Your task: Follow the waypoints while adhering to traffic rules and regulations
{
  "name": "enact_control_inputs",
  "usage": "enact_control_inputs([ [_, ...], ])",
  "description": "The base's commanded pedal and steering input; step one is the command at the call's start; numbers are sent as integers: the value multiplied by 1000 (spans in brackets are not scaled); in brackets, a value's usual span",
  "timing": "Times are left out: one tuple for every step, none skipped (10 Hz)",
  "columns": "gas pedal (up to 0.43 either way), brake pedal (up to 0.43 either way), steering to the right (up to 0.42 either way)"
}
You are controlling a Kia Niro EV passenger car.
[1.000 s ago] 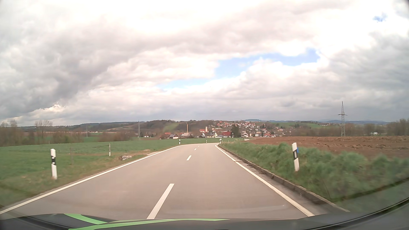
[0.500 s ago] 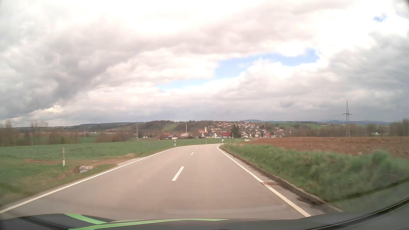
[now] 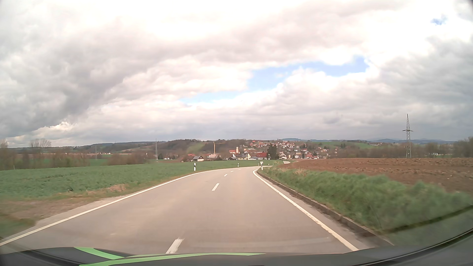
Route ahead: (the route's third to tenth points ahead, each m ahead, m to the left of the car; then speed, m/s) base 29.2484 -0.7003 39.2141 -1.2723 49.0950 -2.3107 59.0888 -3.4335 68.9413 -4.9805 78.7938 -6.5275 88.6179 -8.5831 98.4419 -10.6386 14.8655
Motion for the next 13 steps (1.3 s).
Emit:
enact_control_inputs([
  [150,0,1],
  [150,0,1],
  [138,0,1],
  [138,0,1],
  [138,0,1],
  [138,0,1],
  [138,0,4],
  [138,0,5],
  [130,0,5],
  [118,0,5],
  [110,0,5],
  [110,0,5],
  [110,0,6],
])
